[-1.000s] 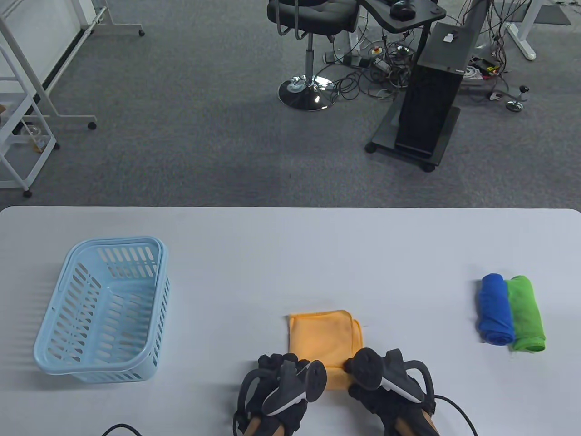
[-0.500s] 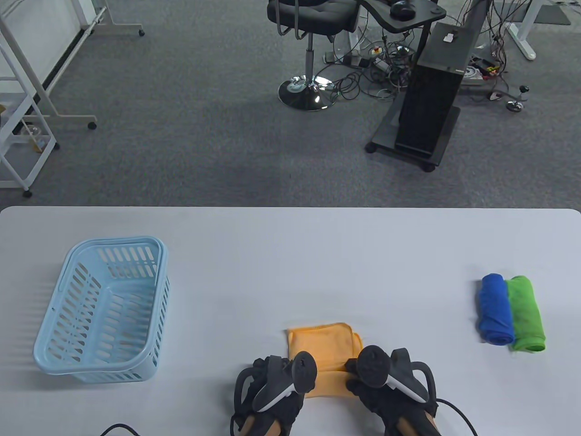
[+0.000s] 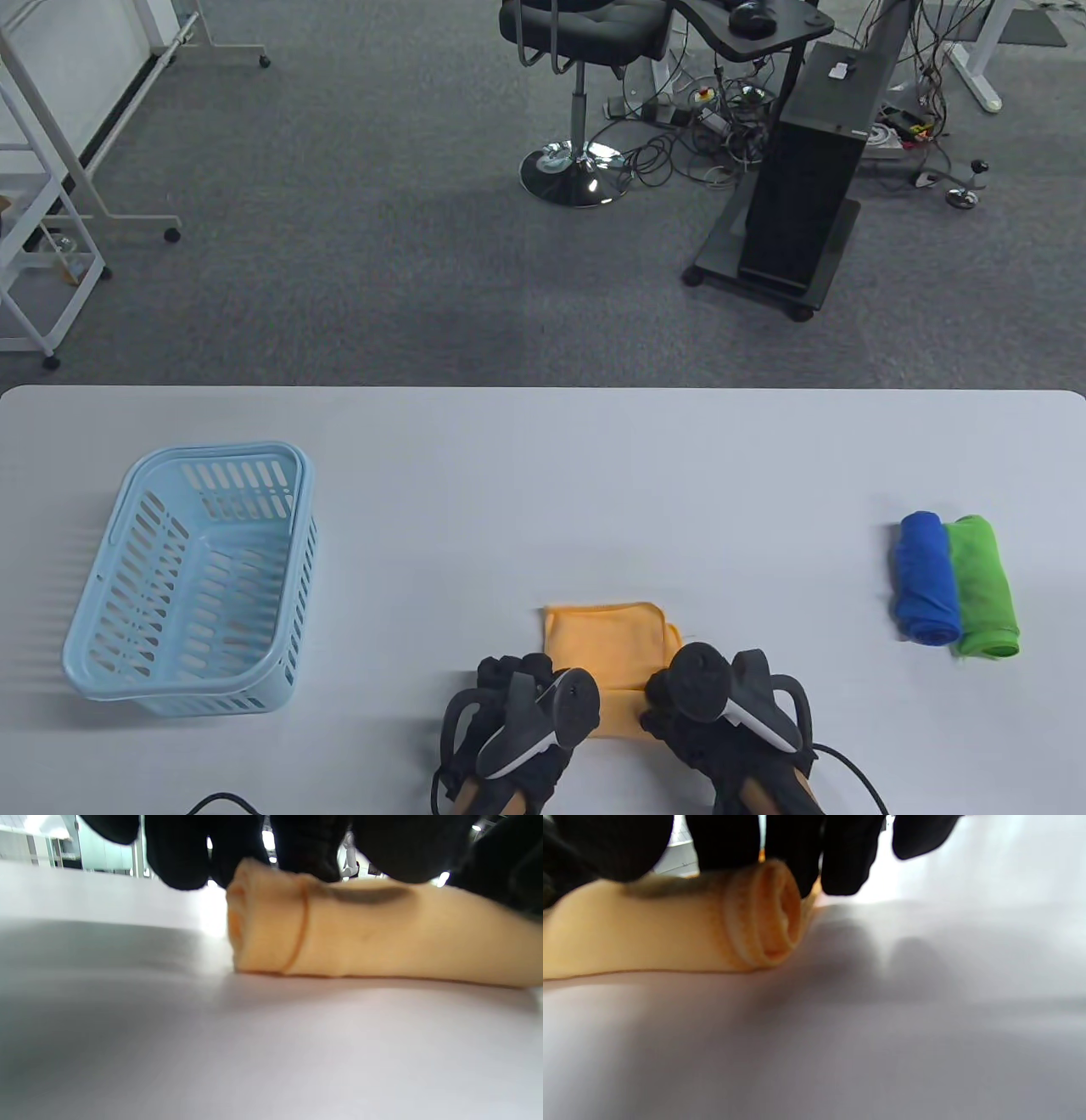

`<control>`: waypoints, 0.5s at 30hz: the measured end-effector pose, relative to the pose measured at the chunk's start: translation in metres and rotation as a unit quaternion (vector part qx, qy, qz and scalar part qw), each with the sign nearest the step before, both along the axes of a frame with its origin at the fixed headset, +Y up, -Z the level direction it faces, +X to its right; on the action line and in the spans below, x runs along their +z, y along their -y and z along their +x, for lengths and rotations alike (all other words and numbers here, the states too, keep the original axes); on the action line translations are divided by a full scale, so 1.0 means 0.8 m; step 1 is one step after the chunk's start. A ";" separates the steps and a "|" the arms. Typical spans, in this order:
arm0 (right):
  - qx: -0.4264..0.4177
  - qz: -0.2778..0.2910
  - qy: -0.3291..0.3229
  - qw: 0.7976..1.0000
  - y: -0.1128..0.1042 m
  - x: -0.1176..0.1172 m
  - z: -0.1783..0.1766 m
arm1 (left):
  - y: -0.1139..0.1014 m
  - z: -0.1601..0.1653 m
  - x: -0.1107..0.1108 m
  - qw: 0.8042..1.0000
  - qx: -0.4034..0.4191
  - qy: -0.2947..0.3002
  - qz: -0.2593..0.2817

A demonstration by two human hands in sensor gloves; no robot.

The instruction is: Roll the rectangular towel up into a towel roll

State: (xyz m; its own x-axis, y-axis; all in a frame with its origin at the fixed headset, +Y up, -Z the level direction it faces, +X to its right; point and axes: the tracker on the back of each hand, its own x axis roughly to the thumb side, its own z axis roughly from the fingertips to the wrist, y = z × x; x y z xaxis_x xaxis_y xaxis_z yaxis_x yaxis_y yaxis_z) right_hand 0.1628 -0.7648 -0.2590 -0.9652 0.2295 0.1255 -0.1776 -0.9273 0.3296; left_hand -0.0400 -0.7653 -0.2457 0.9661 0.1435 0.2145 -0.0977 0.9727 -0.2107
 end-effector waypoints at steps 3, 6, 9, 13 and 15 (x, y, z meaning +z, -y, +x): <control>0.040 -0.025 -0.019 0.999 0.004 0.000 0.000 | 0.008 0.004 0.000 0.999 -0.029 0.018 -0.042; 0.034 -0.026 -0.013 0.999 0.005 -0.001 -0.001 | 0.008 0.009 0.000 0.997 -0.071 0.032 -0.028; 0.028 -0.013 -0.007 1.000 0.004 0.000 -0.001 | 0.007 0.007 -0.001 0.998 -0.059 0.023 -0.018; 0.004 0.000 -0.002 1.000 0.006 -0.001 -0.001 | 0.005 0.003 -0.001 0.999 -0.034 0.019 -0.001; 0.000 -0.006 -0.003 1.000 0.007 -0.001 0.000 | 0.004 0.002 -0.001 0.999 -0.023 0.024 0.004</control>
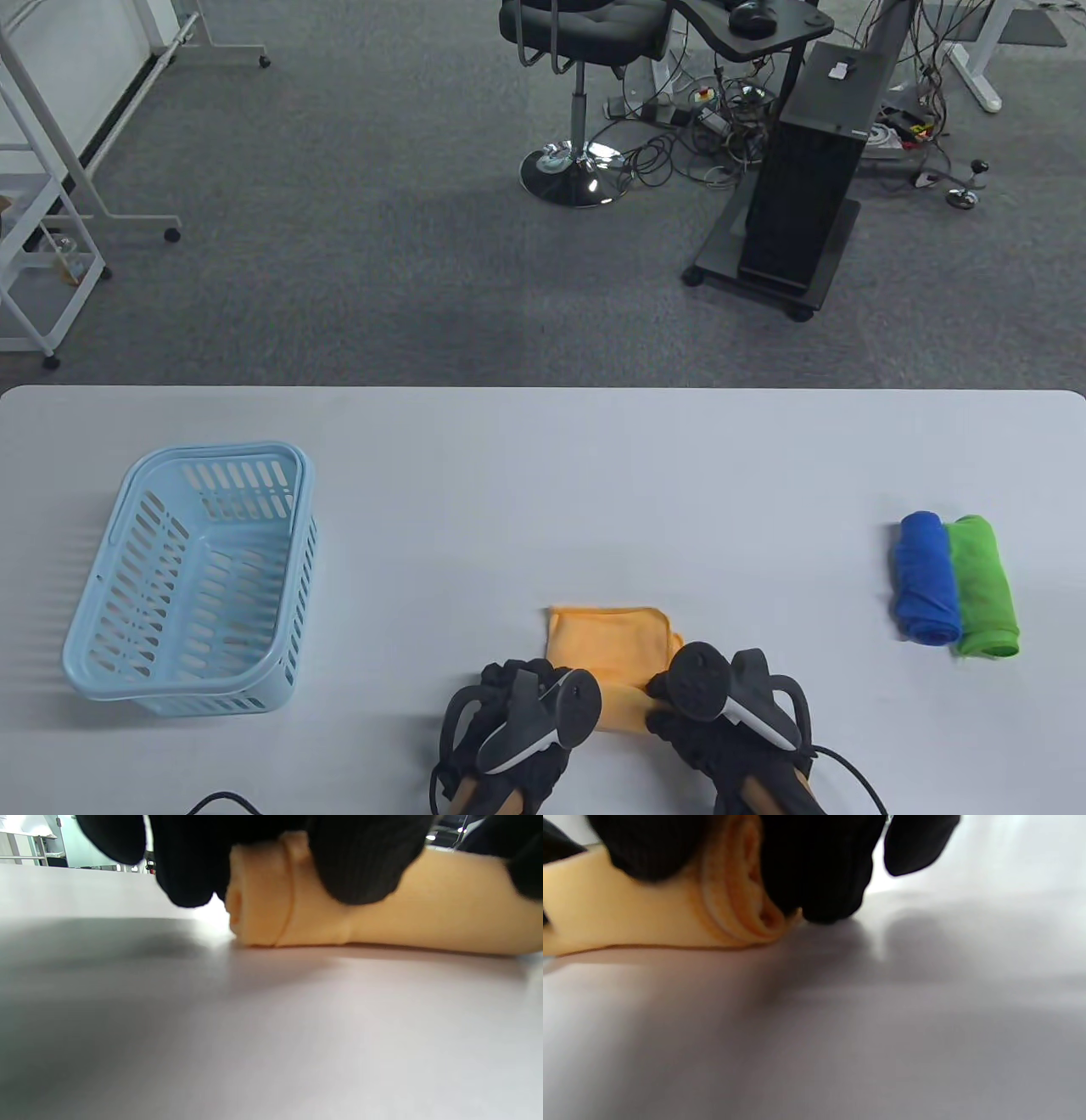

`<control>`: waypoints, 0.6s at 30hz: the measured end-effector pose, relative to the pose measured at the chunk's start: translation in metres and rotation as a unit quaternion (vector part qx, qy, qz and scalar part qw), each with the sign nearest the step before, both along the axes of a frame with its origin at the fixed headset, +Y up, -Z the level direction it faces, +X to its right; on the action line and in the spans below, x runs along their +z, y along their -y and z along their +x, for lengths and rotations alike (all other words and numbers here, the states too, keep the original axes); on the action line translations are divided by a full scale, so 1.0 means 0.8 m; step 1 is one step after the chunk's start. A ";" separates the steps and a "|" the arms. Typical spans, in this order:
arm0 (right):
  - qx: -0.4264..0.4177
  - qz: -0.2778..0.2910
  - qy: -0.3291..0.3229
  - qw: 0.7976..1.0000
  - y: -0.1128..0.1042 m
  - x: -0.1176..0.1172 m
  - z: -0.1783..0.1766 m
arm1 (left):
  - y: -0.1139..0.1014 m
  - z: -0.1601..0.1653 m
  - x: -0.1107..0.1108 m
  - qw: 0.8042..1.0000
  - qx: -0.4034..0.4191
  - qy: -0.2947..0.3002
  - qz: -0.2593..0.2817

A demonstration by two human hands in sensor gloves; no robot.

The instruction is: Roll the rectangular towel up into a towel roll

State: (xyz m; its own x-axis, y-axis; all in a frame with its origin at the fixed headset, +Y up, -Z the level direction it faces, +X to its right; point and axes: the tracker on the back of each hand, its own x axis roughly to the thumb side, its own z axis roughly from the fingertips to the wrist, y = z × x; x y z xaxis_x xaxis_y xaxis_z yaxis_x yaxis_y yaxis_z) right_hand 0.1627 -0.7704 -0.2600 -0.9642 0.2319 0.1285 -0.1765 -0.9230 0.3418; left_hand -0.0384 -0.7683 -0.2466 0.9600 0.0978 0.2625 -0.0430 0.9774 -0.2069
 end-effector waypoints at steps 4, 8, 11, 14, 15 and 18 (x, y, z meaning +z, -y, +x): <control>-0.010 -0.011 0.010 1.000 0.000 -0.001 0.005 | -0.004 -0.006 -0.003 0.999 0.039 -0.011 -0.004; -0.002 0.019 0.024 1.000 -0.002 0.000 0.008 | -0.003 -0.008 -0.005 0.999 0.043 -0.024 -0.023; -0.011 0.029 0.029 0.999 -0.004 -0.001 0.008 | -0.004 -0.007 -0.005 0.999 0.039 -0.027 -0.017; -0.035 0.070 0.019 0.997 -0.008 0.001 0.003 | -0.001 -0.006 -0.004 0.999 0.017 -0.033 -0.027; -0.026 0.077 0.009 0.997 -0.008 0.001 0.001 | -0.001 -0.006 -0.004 0.999 0.013 -0.037 -0.027; 0.004 0.060 -0.007 0.998 -0.007 0.004 -0.005 | -0.004 -0.004 -0.001 0.999 0.019 -0.040 -0.019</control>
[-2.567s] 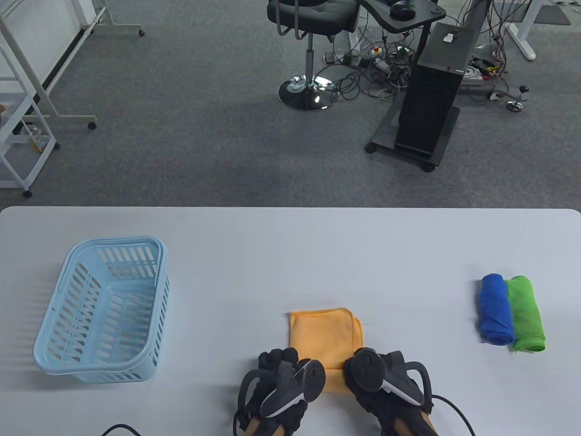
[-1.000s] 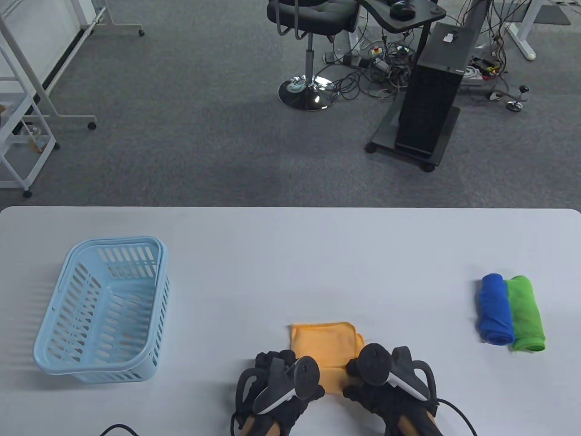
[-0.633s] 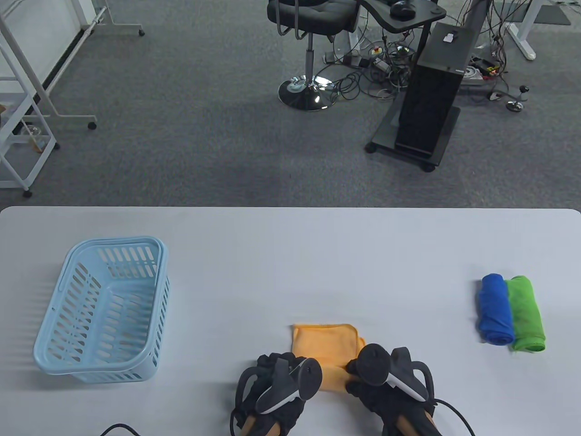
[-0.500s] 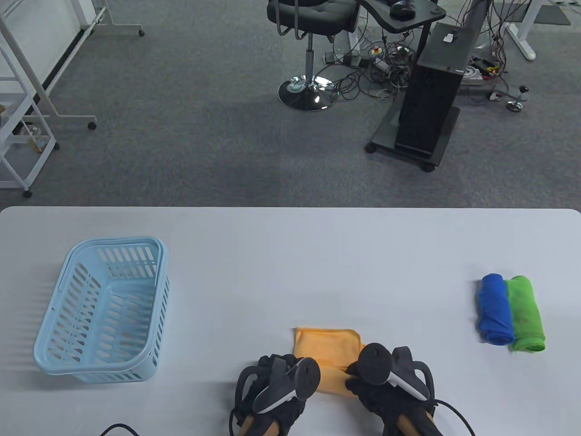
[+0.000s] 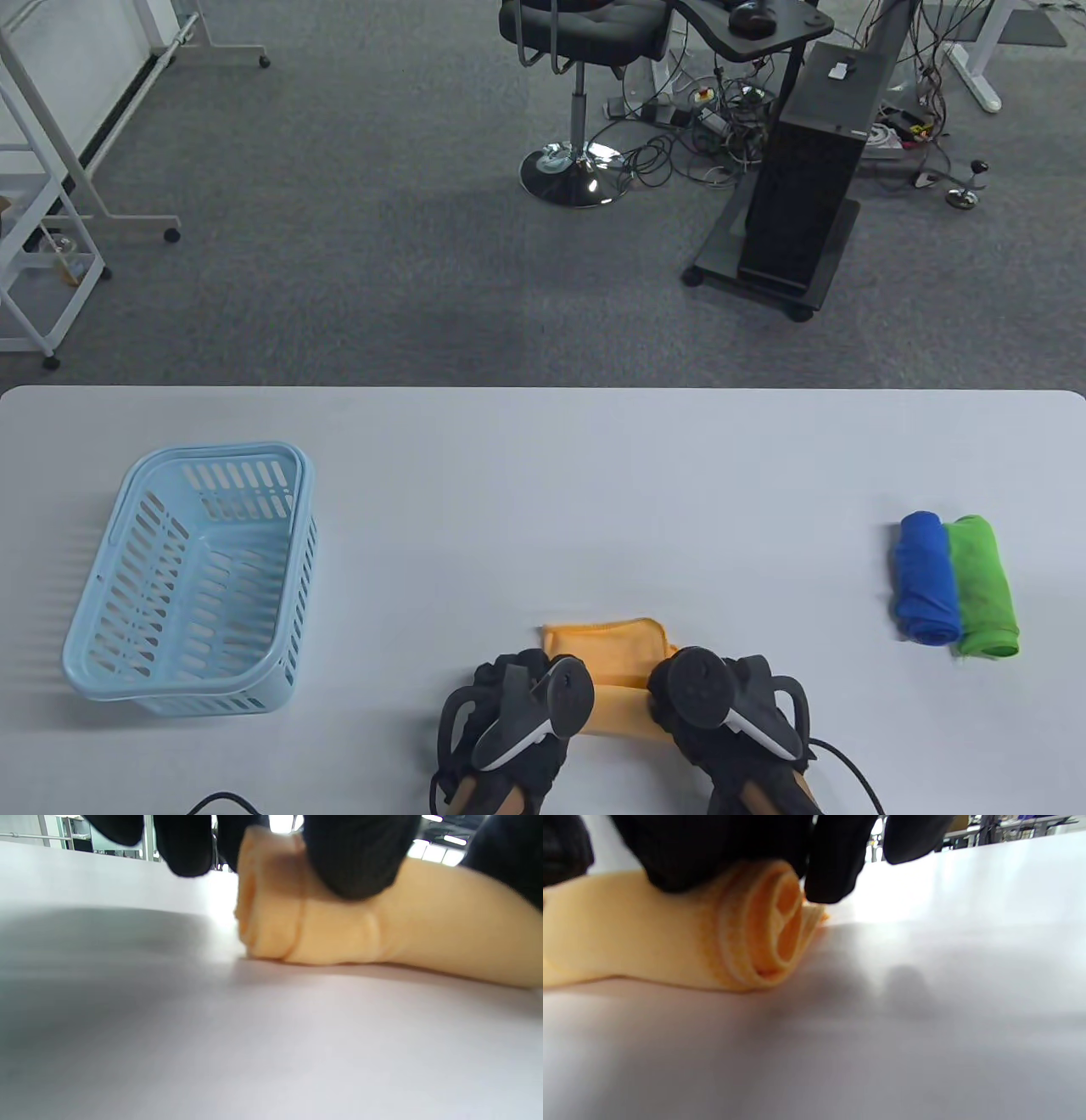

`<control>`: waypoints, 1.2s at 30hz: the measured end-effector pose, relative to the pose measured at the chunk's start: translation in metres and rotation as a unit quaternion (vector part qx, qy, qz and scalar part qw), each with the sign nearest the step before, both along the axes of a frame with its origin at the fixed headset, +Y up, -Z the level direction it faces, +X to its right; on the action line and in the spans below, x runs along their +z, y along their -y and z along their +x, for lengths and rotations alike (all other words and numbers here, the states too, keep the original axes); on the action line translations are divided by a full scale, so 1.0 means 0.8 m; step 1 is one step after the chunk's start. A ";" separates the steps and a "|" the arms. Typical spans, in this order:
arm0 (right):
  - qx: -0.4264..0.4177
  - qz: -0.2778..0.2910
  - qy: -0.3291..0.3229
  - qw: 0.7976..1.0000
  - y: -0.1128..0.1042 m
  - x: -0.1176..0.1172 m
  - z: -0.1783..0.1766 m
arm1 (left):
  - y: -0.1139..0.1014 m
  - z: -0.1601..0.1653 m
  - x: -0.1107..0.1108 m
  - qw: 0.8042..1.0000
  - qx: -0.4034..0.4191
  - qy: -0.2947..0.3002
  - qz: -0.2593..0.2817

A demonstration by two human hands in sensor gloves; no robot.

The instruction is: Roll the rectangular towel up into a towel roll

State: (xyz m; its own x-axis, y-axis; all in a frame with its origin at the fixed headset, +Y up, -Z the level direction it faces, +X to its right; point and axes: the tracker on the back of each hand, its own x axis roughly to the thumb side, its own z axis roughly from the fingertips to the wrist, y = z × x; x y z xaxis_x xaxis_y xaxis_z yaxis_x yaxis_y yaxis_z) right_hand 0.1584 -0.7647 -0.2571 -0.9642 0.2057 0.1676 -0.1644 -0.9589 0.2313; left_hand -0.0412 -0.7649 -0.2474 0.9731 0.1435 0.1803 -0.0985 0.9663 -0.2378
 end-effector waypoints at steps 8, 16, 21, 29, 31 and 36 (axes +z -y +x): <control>0.018 -0.043 -0.003 0.999 0.007 0.001 -0.002 | 0.004 0.005 0.001 0.999 -0.028 0.024 -0.006; 0.013 -0.035 0.008 0.999 0.008 -0.002 0.003 | -0.003 0.003 0.001 0.999 -0.011 0.031 0.034; -0.021 -0.070 0.003 0.997 0.006 -0.006 0.009 | -0.002 -0.007 -0.002 1.000 0.021 0.019 0.011; -0.023 -0.045 0.023 0.998 0.003 -0.006 0.013 | -0.004 -0.005 -0.001 0.999 0.017 0.007 0.030; -0.058 -0.039 0.033 0.997 0.000 -0.007 0.013 | -0.006 -0.001 0.002 0.997 0.031 0.027 0.065; -0.038 -0.002 0.019 0.999 -0.001 -0.006 0.011 | -0.007 0.004 0.005 0.996 -0.005 0.058 0.071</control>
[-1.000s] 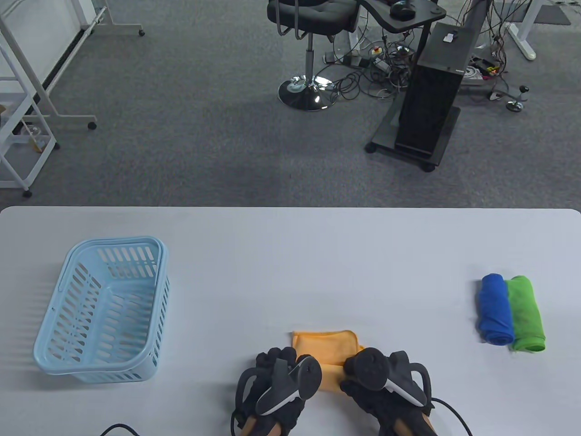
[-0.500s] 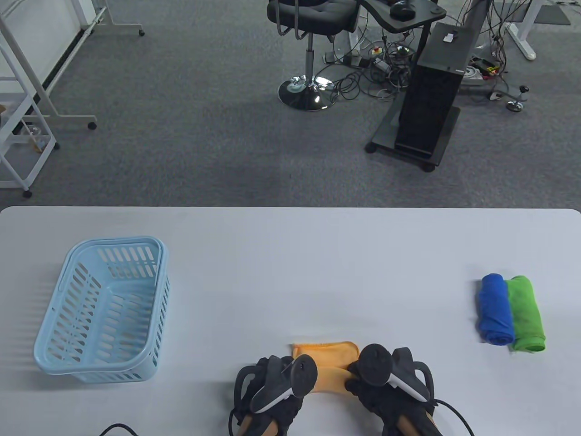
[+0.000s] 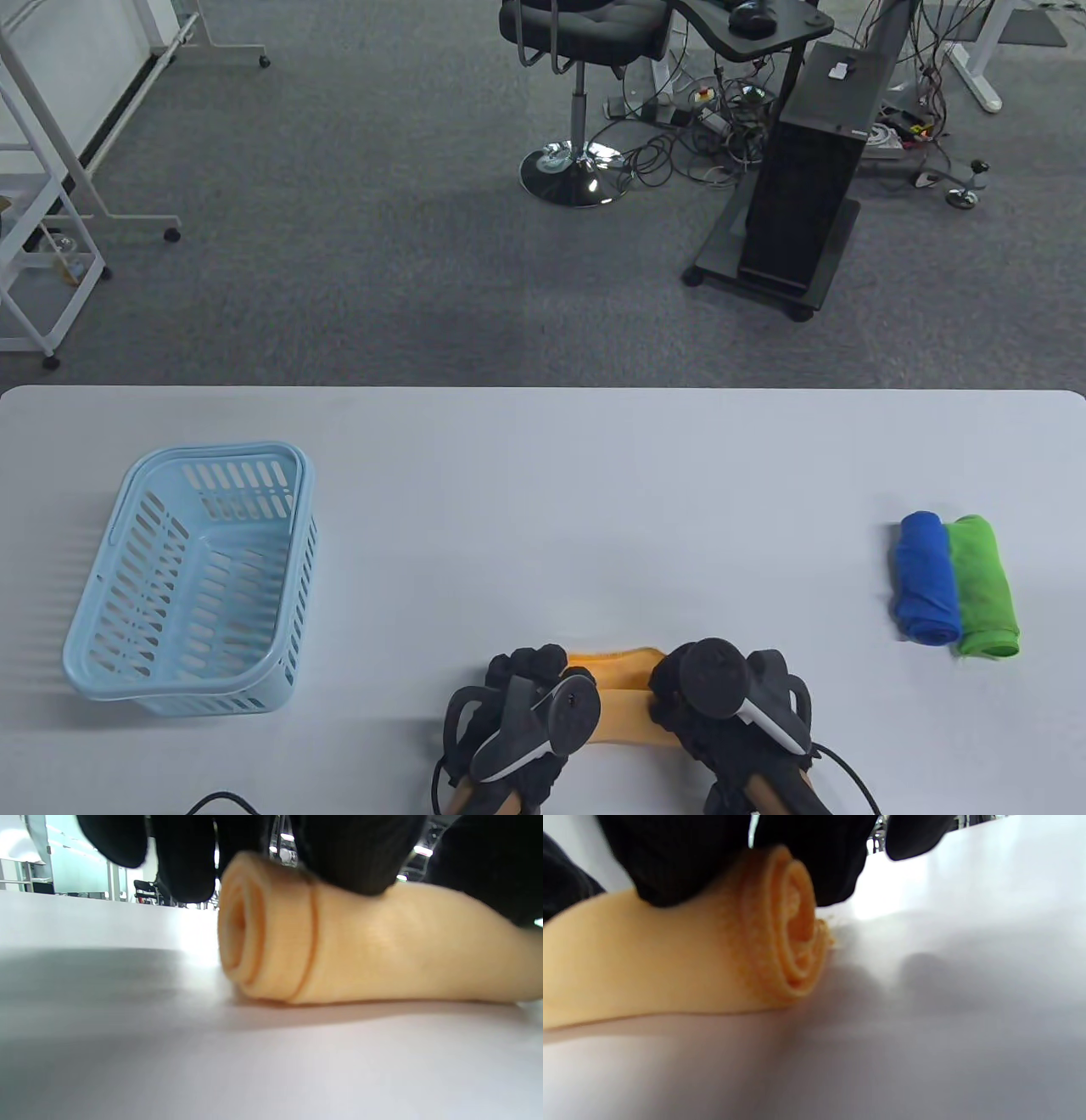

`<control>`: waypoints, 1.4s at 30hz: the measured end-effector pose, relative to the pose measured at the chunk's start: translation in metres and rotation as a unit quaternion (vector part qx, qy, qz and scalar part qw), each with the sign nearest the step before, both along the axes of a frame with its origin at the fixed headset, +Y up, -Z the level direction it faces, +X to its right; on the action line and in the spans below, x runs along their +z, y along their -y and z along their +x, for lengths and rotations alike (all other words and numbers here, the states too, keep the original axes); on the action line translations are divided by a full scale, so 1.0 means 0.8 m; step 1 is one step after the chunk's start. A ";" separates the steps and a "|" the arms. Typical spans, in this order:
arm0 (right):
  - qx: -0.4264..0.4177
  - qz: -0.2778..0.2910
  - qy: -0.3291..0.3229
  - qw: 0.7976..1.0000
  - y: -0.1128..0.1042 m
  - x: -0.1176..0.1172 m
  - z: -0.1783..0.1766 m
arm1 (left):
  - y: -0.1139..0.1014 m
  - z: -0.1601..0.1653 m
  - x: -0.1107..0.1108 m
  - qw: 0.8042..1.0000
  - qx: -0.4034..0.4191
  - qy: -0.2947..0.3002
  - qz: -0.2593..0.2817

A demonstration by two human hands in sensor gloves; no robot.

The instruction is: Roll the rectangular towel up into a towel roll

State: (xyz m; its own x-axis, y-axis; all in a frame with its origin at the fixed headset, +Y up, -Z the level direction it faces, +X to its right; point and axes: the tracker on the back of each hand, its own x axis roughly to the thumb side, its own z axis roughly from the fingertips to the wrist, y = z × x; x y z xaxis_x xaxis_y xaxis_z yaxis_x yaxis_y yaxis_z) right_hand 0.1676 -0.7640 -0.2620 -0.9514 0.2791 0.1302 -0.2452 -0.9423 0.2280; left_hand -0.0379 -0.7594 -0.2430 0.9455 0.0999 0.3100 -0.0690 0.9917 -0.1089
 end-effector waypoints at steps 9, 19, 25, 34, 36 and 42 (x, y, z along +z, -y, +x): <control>0.034 -0.050 -0.009 0.998 0.008 -0.003 0.007 | 0.009 -0.004 -0.005 0.997 -0.023 -0.010 -0.080; 0.022 -0.064 -0.021 0.997 0.012 -0.001 0.003 | 0.004 -0.005 -0.006 0.998 -0.021 -0.015 -0.050; 0.016 -0.088 -0.015 0.996 0.014 0.000 0.009 | -0.001 -0.021 -0.008 0.997 0.060 -0.016 -0.042; -0.028 -0.007 -0.032 0.999 -0.005 0.004 0.000 | 0.007 -0.023 -0.012 0.996 0.027 -0.061 -0.054; -0.010 -0.029 -0.044 0.999 -0.001 0.005 -0.004 | 0.007 -0.024 -0.012 0.996 0.034 -0.064 -0.048; 0.029 -0.036 -0.031 0.998 0.011 0.003 -0.005 | -0.013 -0.017 -0.002 0.997 0.035 -0.047 0.055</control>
State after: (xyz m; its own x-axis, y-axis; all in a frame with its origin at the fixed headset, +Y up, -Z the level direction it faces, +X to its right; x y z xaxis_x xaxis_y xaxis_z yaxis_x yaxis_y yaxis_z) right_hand 0.1640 -0.7727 -0.2595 -0.9569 0.2346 0.1713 -0.1741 -0.9352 0.3084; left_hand -0.0513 -0.7491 -0.2450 0.9628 0.1369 0.2332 -0.1434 0.9896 0.0112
